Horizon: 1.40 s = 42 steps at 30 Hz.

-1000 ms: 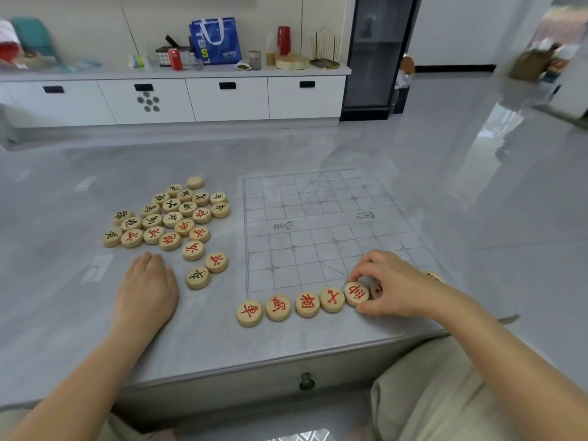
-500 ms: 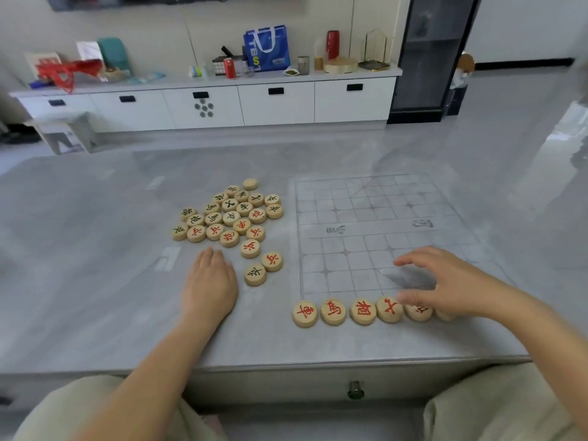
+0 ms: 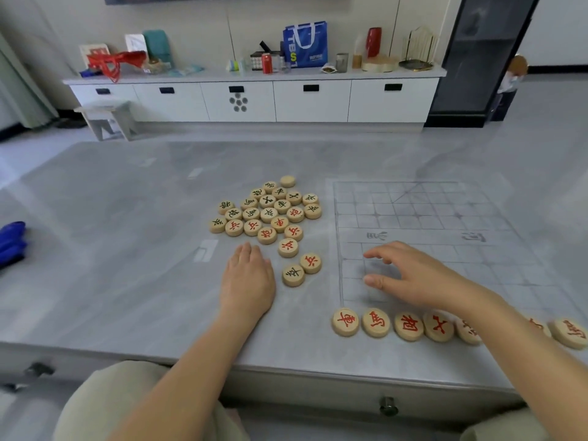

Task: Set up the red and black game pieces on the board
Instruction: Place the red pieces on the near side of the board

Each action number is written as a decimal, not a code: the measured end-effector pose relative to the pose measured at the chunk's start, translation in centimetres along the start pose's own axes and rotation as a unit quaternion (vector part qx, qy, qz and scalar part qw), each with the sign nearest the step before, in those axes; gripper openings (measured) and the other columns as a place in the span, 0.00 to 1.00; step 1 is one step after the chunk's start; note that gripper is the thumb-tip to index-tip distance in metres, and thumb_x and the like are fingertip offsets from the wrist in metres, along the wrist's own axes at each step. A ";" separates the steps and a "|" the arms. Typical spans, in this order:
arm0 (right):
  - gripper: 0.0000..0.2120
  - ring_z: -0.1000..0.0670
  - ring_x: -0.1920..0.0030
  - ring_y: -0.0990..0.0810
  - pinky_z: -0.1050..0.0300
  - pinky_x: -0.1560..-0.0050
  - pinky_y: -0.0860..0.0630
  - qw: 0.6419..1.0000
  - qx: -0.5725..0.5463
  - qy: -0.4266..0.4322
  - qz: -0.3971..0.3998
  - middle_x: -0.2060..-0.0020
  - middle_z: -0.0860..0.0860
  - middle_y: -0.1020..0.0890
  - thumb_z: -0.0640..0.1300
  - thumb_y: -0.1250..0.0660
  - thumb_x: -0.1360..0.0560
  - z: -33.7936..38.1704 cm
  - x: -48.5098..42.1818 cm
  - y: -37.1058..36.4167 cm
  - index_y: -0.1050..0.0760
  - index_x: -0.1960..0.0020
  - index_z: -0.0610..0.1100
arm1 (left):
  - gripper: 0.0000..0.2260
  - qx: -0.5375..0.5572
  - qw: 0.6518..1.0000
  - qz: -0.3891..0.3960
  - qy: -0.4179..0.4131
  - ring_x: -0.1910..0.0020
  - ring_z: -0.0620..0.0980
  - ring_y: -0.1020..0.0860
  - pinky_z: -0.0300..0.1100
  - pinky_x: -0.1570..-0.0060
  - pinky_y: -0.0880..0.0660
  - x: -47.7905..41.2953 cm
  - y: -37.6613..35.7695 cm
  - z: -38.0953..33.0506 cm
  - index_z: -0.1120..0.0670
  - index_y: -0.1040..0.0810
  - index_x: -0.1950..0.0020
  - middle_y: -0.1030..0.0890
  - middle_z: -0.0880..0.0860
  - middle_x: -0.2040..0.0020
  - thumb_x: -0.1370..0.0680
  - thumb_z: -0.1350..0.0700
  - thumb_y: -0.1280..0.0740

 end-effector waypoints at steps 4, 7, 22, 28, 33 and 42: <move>0.23 0.56 0.37 0.31 0.60 0.41 0.34 1.000 0.003 0.010 0.015 0.37 0.57 0.31 0.60 0.40 0.25 1.1 -2.2 -0.7 0.35 0.31 0.55 | 0.21 -0.003 1.000 0.004 0.005 0.30 0.58 0.36 0.51 0.31 0.38 0.0 -0.1 0.0 0.61 0.32 0.32 0.31 0.60 0.31 0.19 0.50 0.51; 0.22 0.57 0.40 0.30 0.58 0.40 0.31 1.000 0.009 0.017 0.021 0.38 0.55 0.30 0.59 0.40 0.24 1.9 -3.7 -1.1 0.35 0.31 0.54 | 0.22 -0.007 1.000 0.003 0.003 0.28 0.57 0.38 0.50 0.29 0.40 -0.1 -0.2 0.0 0.61 0.34 0.30 0.33 0.60 0.29 0.18 0.51 0.51; 0.18 0.54 0.42 0.28 0.59 0.44 0.31 0.999 0.016 0.029 0.022 0.38 0.52 0.28 0.51 0.42 0.21 4.0 -8.3 -2.4 0.34 0.31 0.52 | 0.22 -0.011 1.000 -0.004 0.000 0.26 0.56 0.42 0.49 0.27 0.45 0.2 -0.2 -0.2 0.59 0.39 0.27 0.39 0.58 0.25 0.18 0.50 0.49; 0.18 0.56 0.43 0.28 0.62 0.44 0.31 0.999 0.015 0.034 0.012 0.38 0.53 0.27 0.51 0.42 0.21 3.5 -8.2 -2.6 0.33 0.32 0.51 | 0.22 -0.012 1.000 -0.002 -0.002 0.26 0.56 0.41 0.50 0.28 0.43 0.2 -0.2 -0.1 0.59 0.38 0.28 0.37 0.58 0.26 0.18 0.49 0.50; 0.17 0.56 0.42 0.28 0.62 0.43 0.32 0.999 0.017 0.032 0.019 0.37 0.54 0.27 0.49 0.42 0.20 3.2 -8.0 -2.3 0.33 0.32 0.50 | 0.22 -0.015 1.000 0.005 0.000 0.27 0.56 0.40 0.50 0.28 0.42 0.1 -0.1 -0.2 0.58 0.37 0.29 0.37 0.58 0.27 0.19 0.48 0.50; 0.17 0.54 0.41 0.27 0.60 0.42 0.31 1.000 0.012 0.027 0.005 0.37 0.52 0.28 0.49 0.42 0.20 3.1 -7.7 -2.7 0.32 0.32 0.49 | 0.21 -0.015 1.000 0.000 -0.002 0.29 0.56 0.37 0.50 0.30 0.39 0.1 -0.1 -0.2 0.59 0.34 0.32 0.33 0.58 0.29 0.19 0.48 0.49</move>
Point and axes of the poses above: each hand's wrist, its own x-axis away from the middle knuckle, its own y-axis out of the back of the hand, z = x × y, the point moved 2 cm from there along -x, towards the middle knuckle
